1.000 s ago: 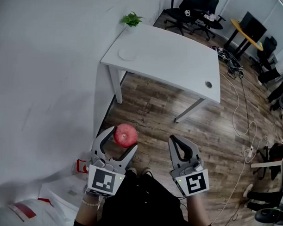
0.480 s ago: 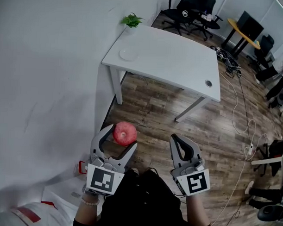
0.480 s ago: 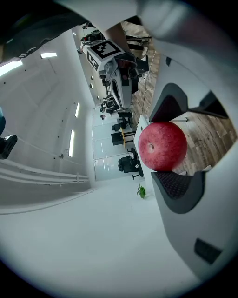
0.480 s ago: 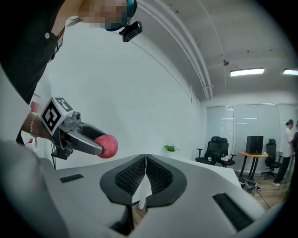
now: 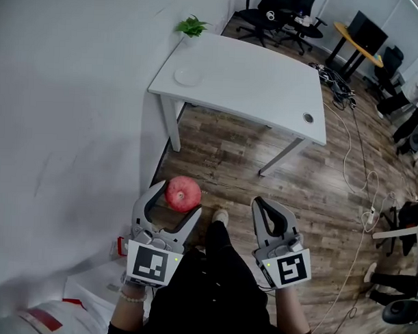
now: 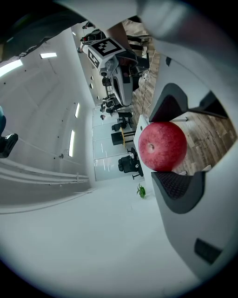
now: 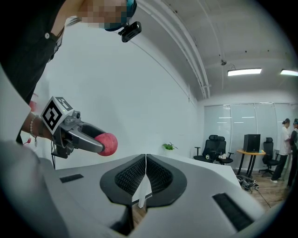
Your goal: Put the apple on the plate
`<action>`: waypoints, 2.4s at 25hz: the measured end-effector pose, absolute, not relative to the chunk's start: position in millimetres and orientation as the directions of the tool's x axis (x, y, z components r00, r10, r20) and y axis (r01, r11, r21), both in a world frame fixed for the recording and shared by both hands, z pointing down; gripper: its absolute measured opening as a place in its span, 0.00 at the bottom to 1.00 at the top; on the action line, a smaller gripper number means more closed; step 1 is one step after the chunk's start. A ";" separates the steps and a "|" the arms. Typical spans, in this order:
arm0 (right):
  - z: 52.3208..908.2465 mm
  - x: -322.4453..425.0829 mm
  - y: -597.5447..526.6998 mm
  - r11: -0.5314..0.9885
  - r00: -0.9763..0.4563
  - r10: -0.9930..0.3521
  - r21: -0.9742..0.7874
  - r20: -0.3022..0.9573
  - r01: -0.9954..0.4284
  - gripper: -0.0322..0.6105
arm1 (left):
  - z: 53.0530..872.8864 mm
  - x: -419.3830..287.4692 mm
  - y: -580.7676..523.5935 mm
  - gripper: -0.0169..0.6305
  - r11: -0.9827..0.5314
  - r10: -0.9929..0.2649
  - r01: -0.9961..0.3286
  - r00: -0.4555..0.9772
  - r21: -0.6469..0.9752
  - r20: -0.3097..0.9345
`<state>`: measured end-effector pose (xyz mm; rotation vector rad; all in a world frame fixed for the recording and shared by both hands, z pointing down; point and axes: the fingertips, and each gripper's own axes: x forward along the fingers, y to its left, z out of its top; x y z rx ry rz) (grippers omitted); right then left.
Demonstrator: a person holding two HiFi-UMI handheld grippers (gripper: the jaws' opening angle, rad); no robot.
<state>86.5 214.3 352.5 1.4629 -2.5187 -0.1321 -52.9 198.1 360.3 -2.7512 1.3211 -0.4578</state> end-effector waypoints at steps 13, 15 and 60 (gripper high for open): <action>353.3 94.9 154.9 0.518 -0.505 -0.855 0.155 0.122 -0.841 0.11 | 349.5 -39.6 146.1 0.56 -0.604 -0.796 -0.765 0.564 -0.223 0.221; 352.6 93.4 141.9 0.536 -0.524 -0.844 0.156 0.114 -0.830 0.11 | 347.9 -36.3 134.9 0.56 -0.601 -0.798 -0.766 0.561 -0.228 0.220; 353.6 158.0 -83.3 0.696 -0.677 -0.718 0.169 0.161 -0.698 0.11 | 347.0 29.7 -73.1 0.56 -0.458 -0.879 -0.865 0.407 -0.205 0.249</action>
